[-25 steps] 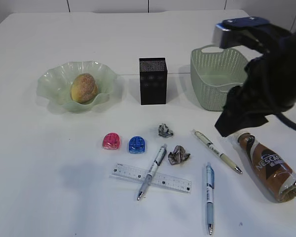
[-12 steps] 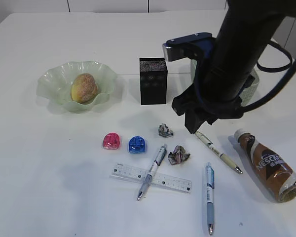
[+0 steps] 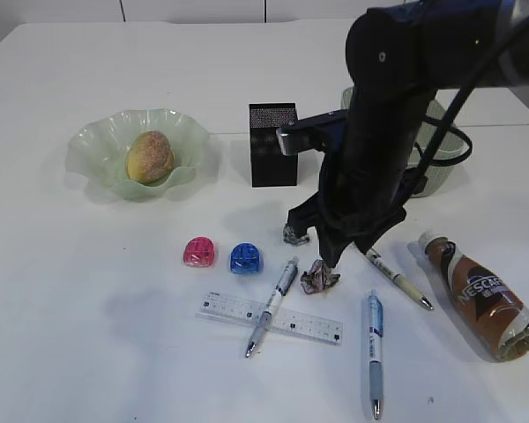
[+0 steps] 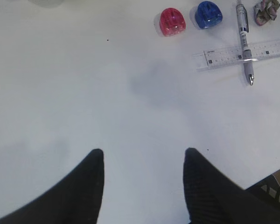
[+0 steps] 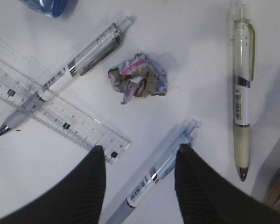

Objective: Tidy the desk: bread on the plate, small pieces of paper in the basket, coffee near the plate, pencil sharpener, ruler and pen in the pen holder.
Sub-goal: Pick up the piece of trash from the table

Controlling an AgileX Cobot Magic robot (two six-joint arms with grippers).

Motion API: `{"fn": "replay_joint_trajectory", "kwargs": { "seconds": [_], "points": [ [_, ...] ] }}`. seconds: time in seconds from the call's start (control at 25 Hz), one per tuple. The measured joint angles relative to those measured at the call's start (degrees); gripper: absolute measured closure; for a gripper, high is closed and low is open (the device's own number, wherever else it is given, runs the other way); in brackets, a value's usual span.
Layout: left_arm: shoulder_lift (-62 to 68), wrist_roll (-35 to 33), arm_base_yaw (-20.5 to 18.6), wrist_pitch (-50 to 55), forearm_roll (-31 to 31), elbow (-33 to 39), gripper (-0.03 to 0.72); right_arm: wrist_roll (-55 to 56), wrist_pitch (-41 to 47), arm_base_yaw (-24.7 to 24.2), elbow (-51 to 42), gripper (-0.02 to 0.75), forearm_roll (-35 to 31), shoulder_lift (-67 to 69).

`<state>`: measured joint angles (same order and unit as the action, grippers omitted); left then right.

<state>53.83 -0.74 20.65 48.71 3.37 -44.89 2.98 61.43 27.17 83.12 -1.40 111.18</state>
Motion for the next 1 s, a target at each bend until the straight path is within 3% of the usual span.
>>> {"fn": "replay_joint_trajectory", "kwargs": {
  "seconds": [1.0],
  "points": [
    [0.0,0.7,0.0,0.3,0.0,0.0,0.304,-1.1,-8.2,0.0,2.8,0.328,-1.1,10.0]
  ]
}}
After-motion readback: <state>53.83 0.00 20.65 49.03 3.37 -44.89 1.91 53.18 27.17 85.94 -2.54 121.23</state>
